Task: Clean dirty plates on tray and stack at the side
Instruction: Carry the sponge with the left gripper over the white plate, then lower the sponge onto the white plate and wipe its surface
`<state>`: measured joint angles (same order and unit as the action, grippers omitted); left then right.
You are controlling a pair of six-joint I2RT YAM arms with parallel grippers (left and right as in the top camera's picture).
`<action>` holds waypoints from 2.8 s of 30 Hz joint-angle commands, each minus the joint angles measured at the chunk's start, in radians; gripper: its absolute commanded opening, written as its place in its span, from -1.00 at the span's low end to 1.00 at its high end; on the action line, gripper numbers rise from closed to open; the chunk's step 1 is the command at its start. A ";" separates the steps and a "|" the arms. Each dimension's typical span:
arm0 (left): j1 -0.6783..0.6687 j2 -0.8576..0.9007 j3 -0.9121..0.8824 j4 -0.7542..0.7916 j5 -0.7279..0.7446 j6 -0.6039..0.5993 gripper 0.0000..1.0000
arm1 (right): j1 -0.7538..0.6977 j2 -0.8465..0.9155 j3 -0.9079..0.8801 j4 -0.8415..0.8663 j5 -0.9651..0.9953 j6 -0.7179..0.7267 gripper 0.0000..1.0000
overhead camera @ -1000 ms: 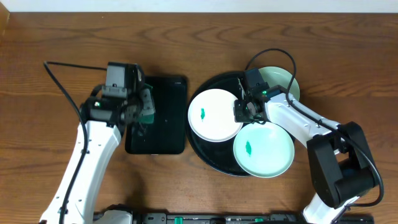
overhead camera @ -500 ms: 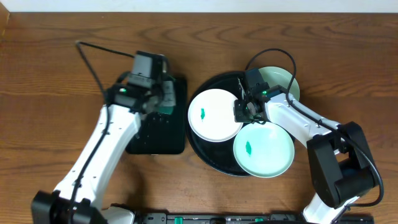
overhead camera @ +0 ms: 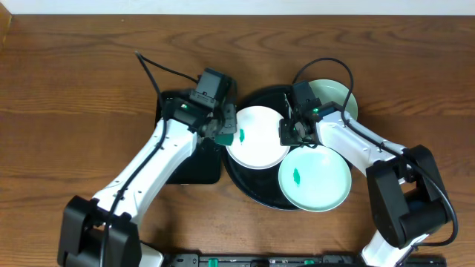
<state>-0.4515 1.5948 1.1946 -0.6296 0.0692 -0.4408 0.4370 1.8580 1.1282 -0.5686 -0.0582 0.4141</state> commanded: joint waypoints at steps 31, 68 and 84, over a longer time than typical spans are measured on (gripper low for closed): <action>-0.082 0.215 0.019 0.135 -0.003 -0.073 -0.84 | 0.010 -0.004 -0.012 0.008 -0.022 0.005 -0.97; -0.082 0.364 0.000 0.183 -0.089 -0.073 -0.84 | 0.010 -0.004 -0.012 0.008 -0.021 0.004 -0.97; -0.082 0.472 0.000 0.172 0.141 -0.069 -0.85 | 0.010 -0.004 -0.012 0.011 -0.029 0.004 -0.98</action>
<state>-0.5270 1.9617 1.2358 -0.4465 0.0666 -0.5011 0.4370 1.8580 1.1263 -0.5632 -0.0570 0.4141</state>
